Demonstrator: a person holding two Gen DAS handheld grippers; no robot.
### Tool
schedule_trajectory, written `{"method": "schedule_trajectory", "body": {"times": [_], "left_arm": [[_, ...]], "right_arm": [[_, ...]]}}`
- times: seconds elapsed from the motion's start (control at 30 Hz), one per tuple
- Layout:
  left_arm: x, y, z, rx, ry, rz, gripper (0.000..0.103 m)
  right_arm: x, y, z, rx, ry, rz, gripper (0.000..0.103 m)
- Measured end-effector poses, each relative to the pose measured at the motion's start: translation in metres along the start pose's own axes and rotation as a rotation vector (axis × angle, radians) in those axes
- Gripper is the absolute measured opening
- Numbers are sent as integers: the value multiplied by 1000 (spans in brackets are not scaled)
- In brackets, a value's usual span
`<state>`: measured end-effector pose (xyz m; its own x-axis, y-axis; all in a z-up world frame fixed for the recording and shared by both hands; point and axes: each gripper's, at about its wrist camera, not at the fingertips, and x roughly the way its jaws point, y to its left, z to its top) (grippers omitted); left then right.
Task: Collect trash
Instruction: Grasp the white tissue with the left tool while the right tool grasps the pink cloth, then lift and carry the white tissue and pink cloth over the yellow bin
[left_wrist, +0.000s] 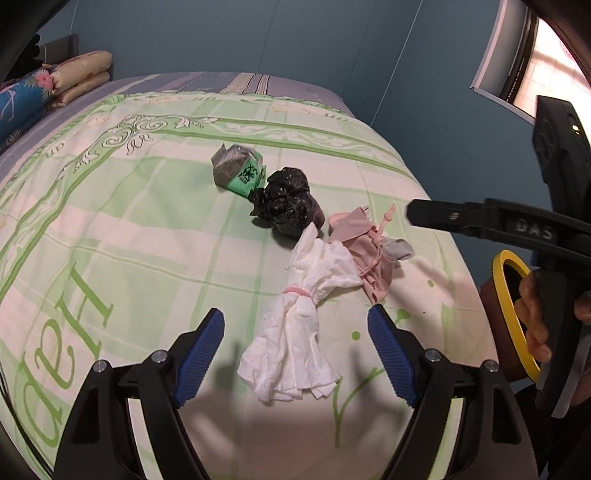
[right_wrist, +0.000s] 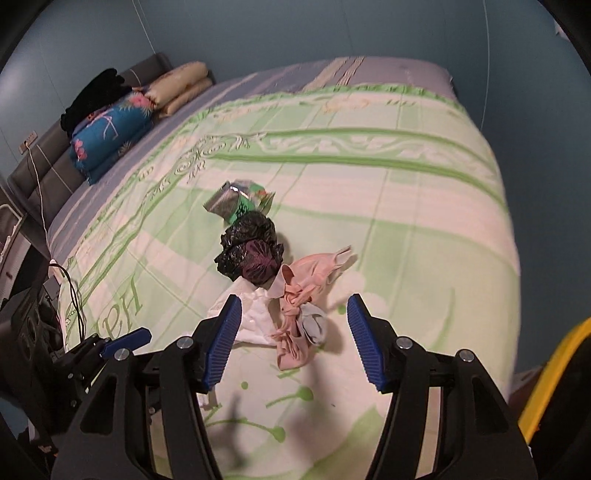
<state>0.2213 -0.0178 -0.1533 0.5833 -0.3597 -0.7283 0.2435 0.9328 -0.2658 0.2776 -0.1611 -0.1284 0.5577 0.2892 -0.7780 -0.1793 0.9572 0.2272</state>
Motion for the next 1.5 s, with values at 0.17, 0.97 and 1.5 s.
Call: {"method": "schedule_trajectory", "body": {"times": [0.17, 0.97, 1.5], "left_arm": [[11, -1, 0, -3, 12, -4, 77], [35, -5, 1, 18, 62, -25, 20], [-33, -11, 6, 57, -87, -62, 19]], "right_arm": [[23, 0, 1, 3, 42, -4, 56], [65, -5, 1, 16, 90, -32, 18], [-16, -13, 7, 39, -58, -38, 14]]}}
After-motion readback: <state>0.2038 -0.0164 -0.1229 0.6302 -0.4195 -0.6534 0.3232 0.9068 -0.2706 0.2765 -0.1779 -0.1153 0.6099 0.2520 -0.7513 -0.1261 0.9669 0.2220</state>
